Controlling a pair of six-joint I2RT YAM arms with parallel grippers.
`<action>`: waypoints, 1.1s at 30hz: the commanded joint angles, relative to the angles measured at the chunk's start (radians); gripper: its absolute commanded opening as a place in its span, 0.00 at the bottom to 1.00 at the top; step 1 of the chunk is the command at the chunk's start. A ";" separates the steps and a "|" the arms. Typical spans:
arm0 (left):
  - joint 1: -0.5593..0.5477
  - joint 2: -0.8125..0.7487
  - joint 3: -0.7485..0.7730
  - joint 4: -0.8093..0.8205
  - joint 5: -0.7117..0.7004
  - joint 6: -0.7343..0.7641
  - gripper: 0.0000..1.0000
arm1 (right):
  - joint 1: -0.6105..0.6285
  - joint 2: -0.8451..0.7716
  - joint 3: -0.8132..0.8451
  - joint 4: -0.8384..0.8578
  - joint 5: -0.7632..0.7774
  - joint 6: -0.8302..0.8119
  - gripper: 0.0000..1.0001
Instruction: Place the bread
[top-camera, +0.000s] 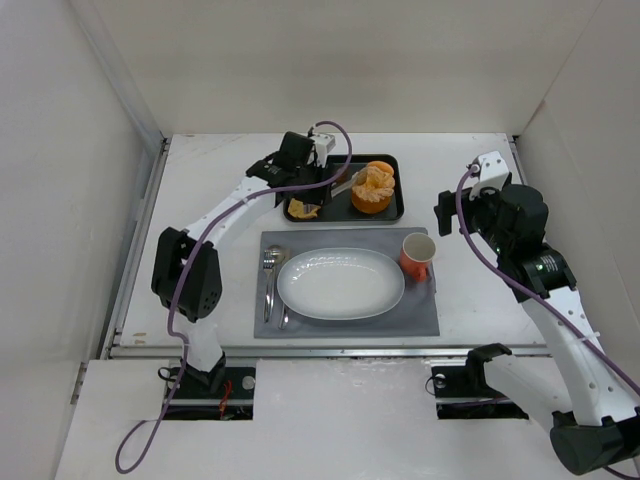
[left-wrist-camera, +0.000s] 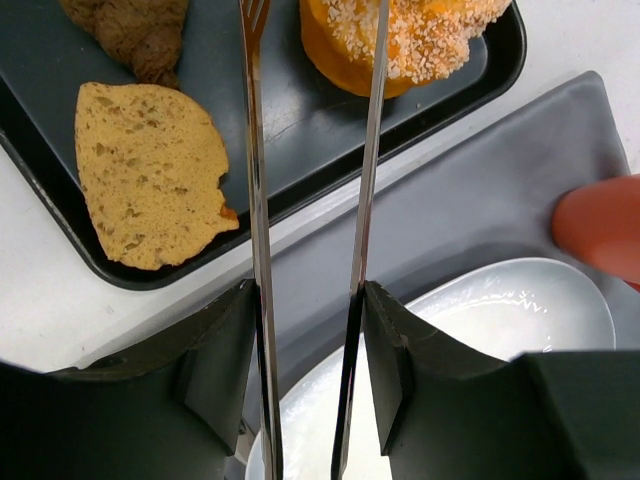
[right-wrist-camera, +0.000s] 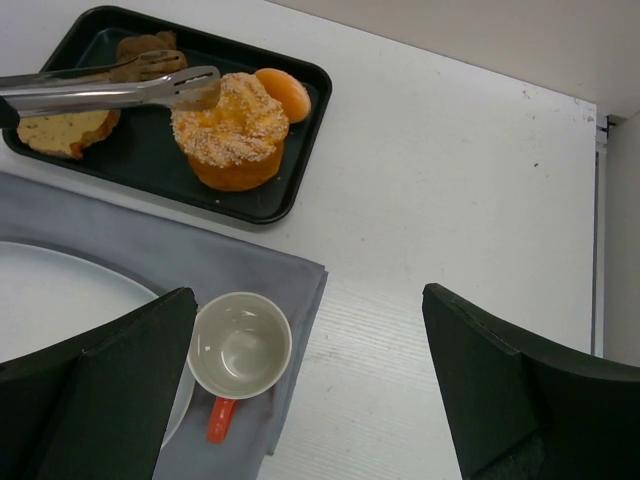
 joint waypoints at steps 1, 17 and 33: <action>-0.006 0.000 0.060 -0.005 0.017 0.015 0.41 | -0.003 -0.021 0.014 0.061 0.013 -0.006 1.00; -0.006 0.065 0.130 -0.065 0.097 0.033 0.10 | -0.003 -0.021 0.014 0.061 0.022 -0.006 1.00; -0.015 -0.196 0.012 -0.046 0.046 0.024 0.00 | -0.003 -0.021 0.014 0.061 0.022 -0.006 1.00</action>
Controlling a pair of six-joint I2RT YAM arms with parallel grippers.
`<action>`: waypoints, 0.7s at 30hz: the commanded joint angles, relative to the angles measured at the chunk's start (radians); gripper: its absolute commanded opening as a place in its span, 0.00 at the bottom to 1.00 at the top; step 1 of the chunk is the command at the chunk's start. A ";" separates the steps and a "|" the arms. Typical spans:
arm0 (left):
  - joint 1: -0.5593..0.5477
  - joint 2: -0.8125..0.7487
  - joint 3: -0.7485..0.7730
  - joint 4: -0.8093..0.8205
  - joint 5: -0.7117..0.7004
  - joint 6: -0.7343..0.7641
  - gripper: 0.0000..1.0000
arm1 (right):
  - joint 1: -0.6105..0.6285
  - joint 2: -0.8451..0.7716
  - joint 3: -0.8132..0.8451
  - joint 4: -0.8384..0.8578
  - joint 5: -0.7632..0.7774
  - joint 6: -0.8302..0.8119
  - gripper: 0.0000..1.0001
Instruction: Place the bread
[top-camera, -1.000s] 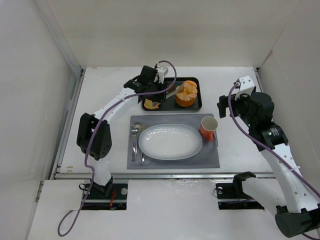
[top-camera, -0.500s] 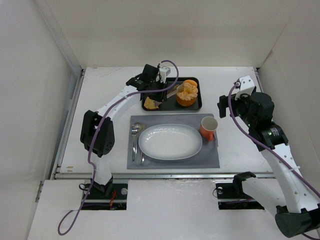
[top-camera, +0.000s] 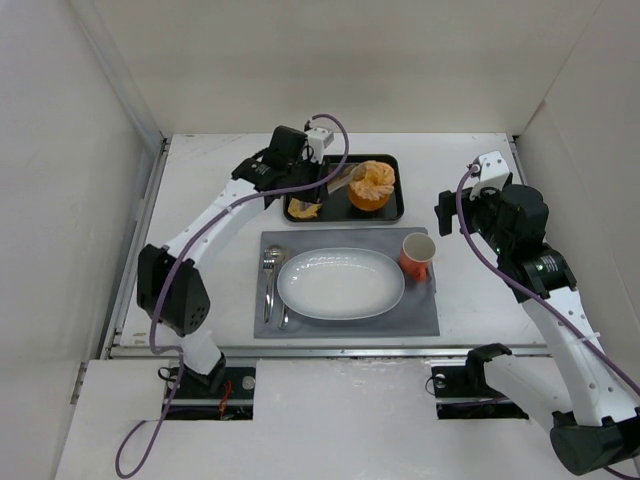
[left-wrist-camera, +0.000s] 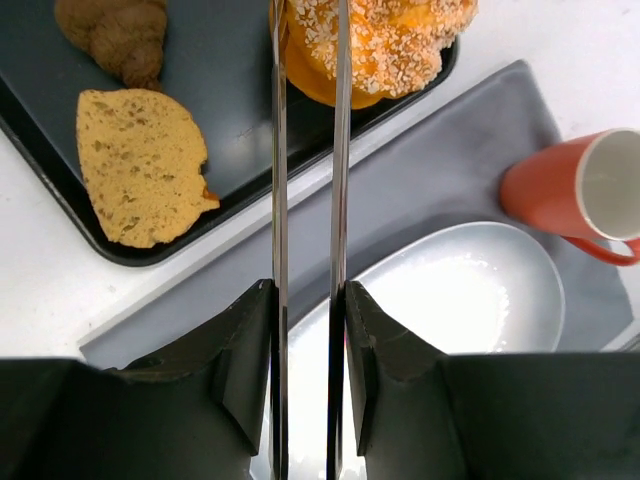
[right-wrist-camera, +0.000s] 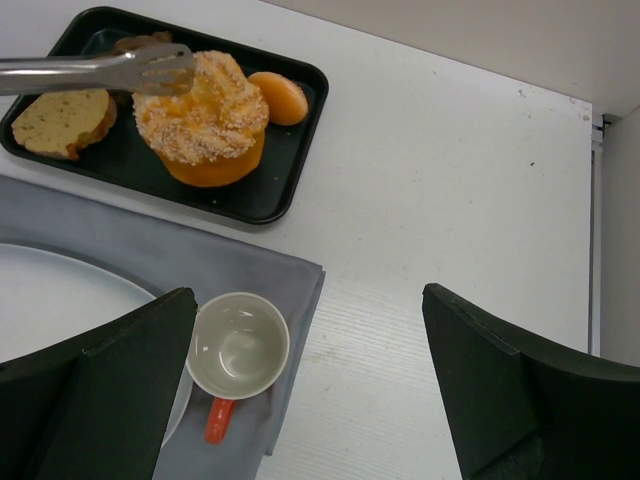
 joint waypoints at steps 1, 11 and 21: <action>-0.007 -0.122 -0.016 0.036 0.003 0.014 0.00 | -0.003 -0.018 0.014 0.061 0.014 -0.006 1.00; -0.097 -0.387 -0.130 -0.113 -0.054 0.002 0.00 | -0.003 -0.018 0.014 0.070 0.023 -0.006 1.00; -0.197 -0.670 -0.331 -0.277 -0.143 -0.132 0.00 | -0.003 -0.018 0.014 0.070 0.023 -0.006 1.00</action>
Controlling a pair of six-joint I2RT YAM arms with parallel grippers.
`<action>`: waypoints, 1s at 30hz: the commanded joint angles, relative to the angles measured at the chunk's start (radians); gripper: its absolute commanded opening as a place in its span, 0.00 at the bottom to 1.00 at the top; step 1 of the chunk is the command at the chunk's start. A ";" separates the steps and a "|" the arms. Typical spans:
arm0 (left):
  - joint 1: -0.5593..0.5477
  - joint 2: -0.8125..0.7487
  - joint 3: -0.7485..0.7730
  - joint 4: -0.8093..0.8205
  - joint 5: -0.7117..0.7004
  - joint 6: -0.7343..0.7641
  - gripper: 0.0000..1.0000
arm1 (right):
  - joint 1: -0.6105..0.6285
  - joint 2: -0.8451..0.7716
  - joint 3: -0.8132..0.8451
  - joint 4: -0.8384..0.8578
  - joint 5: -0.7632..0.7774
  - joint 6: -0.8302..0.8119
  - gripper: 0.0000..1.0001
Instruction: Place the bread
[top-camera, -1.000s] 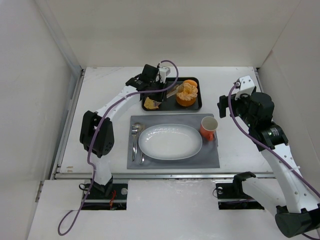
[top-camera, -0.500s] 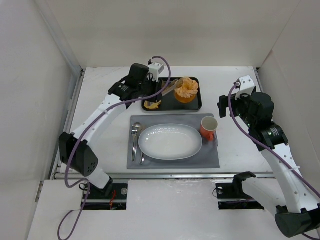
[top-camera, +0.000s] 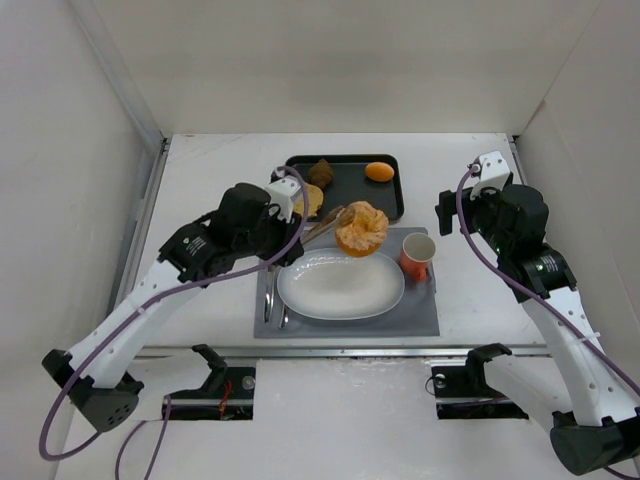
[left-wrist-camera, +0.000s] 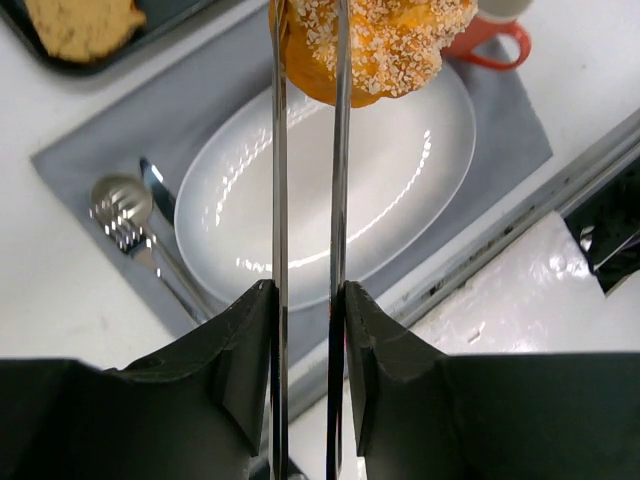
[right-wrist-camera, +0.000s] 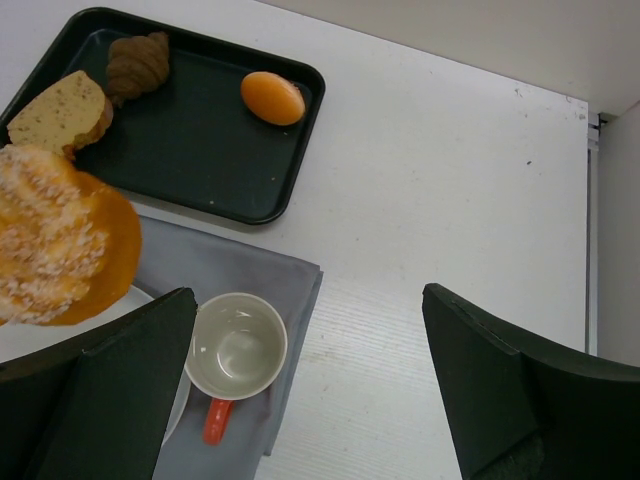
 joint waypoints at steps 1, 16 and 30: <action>-0.014 -0.070 -0.048 -0.062 -0.051 -0.058 0.00 | -0.003 -0.018 0.014 0.070 0.016 -0.005 1.00; -0.061 -0.083 -0.230 -0.035 0.032 -0.153 0.00 | -0.003 -0.018 0.014 0.070 0.025 -0.005 1.00; -0.061 -0.083 -0.240 -0.044 0.014 -0.162 0.40 | -0.003 -0.027 0.014 0.070 0.025 -0.005 1.00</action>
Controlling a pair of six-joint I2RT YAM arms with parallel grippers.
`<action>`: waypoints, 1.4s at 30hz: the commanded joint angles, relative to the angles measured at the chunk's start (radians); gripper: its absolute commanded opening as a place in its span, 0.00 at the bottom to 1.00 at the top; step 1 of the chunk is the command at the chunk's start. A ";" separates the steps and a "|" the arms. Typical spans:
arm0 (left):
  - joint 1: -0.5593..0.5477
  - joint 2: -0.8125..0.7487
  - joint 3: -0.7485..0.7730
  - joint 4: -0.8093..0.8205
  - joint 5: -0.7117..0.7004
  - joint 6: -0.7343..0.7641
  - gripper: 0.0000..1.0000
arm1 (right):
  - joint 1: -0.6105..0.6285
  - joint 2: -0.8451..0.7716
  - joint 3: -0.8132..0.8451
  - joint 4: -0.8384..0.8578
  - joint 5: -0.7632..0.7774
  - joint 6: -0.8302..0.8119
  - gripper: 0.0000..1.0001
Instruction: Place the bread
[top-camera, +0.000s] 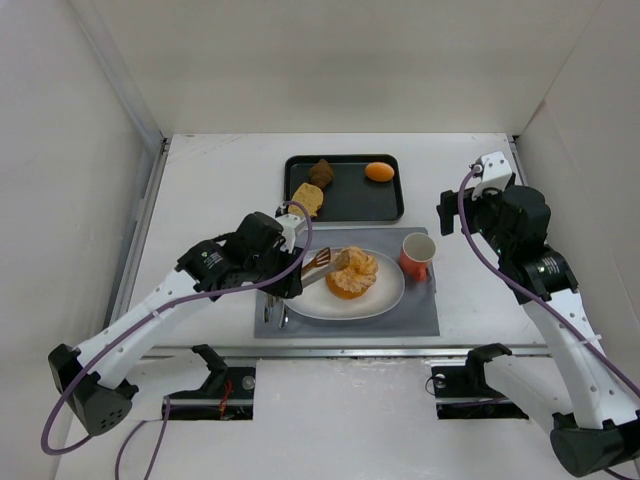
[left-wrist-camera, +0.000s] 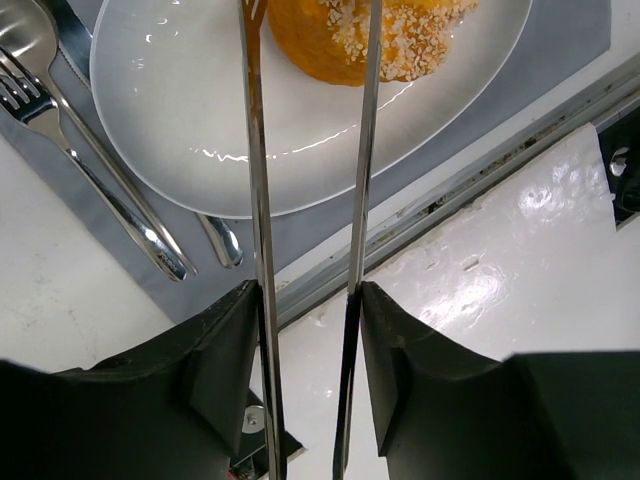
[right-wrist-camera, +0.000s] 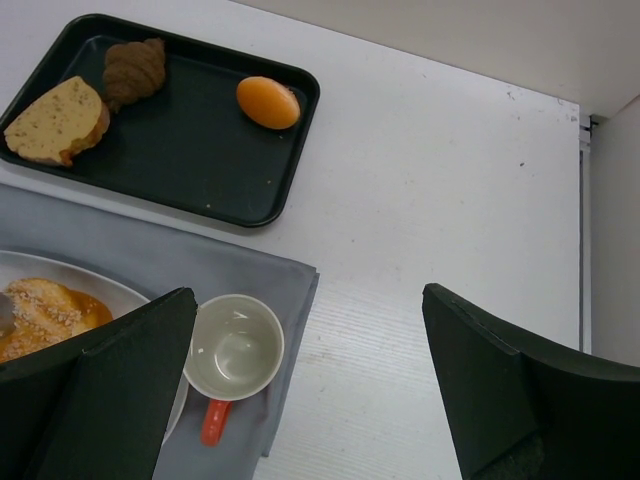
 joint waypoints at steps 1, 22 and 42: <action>-0.003 -0.010 0.004 0.034 -0.001 -0.011 0.40 | -0.003 -0.017 0.014 0.070 0.013 -0.005 1.00; -0.003 -0.082 0.108 -0.102 -0.030 -0.029 0.38 | -0.003 -0.017 0.014 0.070 0.013 -0.005 1.00; 0.087 -0.093 0.157 0.048 -0.478 -0.079 0.31 | -0.003 -0.035 0.014 0.070 -0.016 -0.005 1.00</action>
